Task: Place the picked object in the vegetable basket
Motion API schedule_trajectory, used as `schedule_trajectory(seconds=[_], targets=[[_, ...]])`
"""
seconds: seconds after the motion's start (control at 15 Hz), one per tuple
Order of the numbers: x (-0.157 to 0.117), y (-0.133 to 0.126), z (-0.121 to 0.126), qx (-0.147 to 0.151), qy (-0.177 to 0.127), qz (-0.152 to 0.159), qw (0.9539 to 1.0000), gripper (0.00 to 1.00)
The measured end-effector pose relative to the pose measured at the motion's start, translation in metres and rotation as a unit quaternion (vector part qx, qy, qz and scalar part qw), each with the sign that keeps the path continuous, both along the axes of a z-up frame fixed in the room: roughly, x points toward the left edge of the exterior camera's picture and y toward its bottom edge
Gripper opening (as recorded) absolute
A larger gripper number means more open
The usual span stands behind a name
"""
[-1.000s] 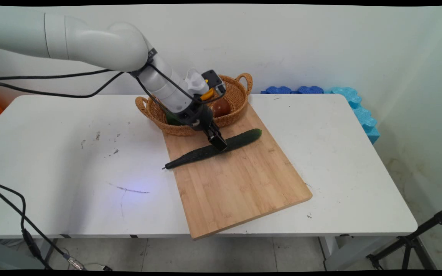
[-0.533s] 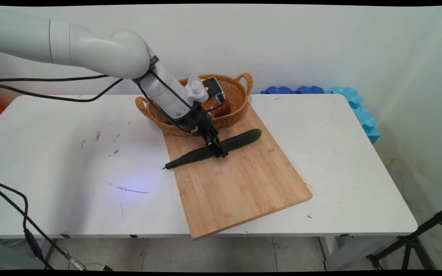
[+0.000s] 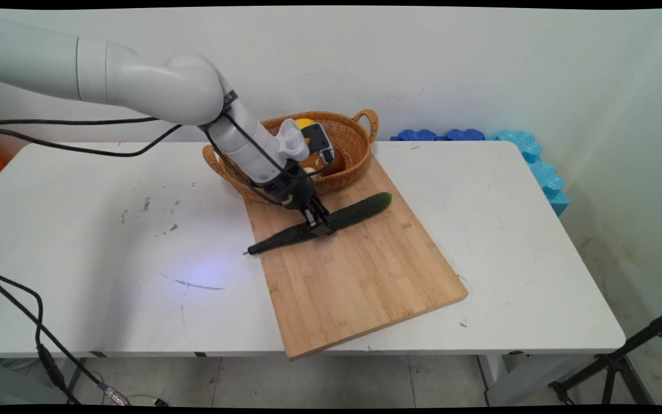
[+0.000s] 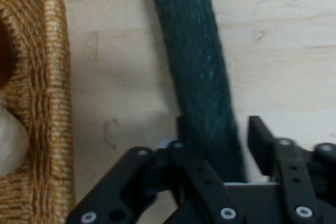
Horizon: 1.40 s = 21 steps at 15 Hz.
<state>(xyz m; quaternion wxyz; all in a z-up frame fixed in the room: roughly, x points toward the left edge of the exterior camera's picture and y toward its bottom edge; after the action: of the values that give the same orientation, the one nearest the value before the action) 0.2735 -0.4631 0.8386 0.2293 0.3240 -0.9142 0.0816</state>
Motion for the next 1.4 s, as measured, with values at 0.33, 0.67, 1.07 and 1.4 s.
schedule_trajectory(seconds=[0.33, 0.67, 1.07, 1.4], targets=[[0.007, 0.007, 0.003, 0.005, -0.001, -0.006, 1.0, 0.0], [0.011, 0.013, 0.043, 0.008, 0.023, -0.014, 0.9996, 0.0], [0.024, 0.004, 0.116, 0.015, 0.039, -0.004, 0.9991, 0.0], [0.059, -0.03, 0.166, 0.012, 0.009, 0.051, 0.9986, 0.0]])
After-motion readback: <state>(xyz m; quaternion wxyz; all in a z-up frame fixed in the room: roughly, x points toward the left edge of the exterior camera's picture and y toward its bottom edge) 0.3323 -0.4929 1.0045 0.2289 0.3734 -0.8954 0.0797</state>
